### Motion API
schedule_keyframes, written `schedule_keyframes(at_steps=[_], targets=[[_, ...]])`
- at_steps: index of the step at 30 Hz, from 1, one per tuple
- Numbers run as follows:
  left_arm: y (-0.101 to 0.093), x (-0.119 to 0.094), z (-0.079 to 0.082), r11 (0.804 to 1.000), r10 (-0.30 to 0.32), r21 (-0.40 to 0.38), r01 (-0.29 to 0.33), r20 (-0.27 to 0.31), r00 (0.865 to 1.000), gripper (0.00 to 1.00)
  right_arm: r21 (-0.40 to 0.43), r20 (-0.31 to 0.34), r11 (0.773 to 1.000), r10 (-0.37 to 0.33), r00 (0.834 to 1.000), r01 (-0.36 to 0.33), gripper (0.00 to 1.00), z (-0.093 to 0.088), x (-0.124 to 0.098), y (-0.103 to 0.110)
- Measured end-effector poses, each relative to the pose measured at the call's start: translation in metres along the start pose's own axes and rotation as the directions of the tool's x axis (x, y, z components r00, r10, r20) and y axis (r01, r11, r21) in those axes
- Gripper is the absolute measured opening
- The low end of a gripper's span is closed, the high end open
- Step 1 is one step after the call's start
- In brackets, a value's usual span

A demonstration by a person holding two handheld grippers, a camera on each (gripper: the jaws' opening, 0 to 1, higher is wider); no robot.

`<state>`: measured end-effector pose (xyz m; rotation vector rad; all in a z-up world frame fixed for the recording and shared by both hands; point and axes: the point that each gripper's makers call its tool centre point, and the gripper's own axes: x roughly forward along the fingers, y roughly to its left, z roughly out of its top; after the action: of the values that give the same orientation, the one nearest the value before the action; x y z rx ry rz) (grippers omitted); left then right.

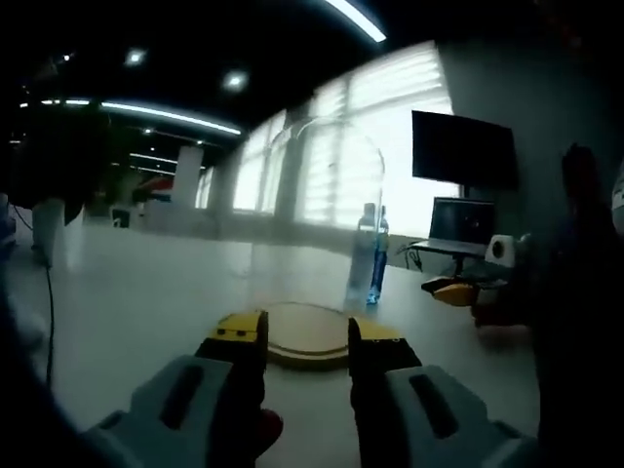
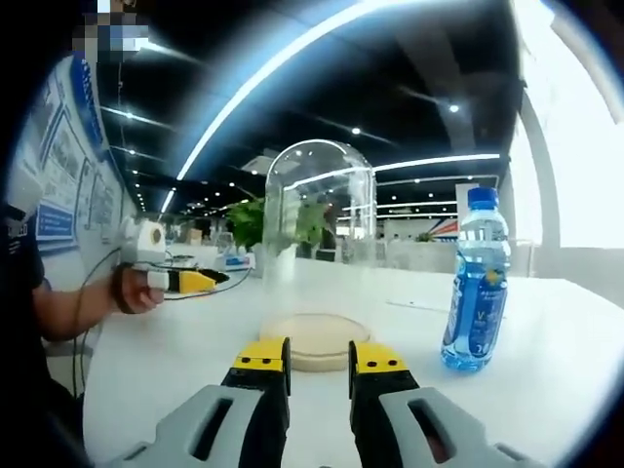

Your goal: Open the cover put in the Mizone put the cover back on

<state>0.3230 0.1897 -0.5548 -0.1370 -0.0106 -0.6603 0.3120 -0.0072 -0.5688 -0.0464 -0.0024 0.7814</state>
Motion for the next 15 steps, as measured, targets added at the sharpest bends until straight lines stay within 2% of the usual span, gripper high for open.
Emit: schedule_keyframes(at_steps=[3, 5, 12, 15], targets=[[0.004, 0.004, 0.002, 0.998, 0.016, 0.053, -0.015, -0.016, 1.0, 0.37, -0.001, 0.003, 1.0, 0.002, 1.0, -0.002, 0.18, 0.003, 0.002, -0.001], [0.006, 0.005, 0.002, 0.999, 0.024, 0.046, -0.023, -0.019, 1.0, 0.41, -0.014, 0.002, 1.0, -0.004, 1.0, 0.004, 0.2, 0.004, 0.004, -0.003], [0.006, 0.009, 0.008, 1.0, 0.002, 0.015, -0.002, -0.005, 1.0, 0.4, -0.023, 0.006, 1.0, 0.02, 1.0, -0.02, 0.22, 0.011, 0.012, -0.003], [0.01, 0.009, 0.012, 0.998, 0.019, 0.061, -0.019, 0.0, 1.0, 0.42, -0.038, -0.003, 0.999, 0.027, 1.0, -0.027, 0.24, 0.013, 0.015, -0.003]])
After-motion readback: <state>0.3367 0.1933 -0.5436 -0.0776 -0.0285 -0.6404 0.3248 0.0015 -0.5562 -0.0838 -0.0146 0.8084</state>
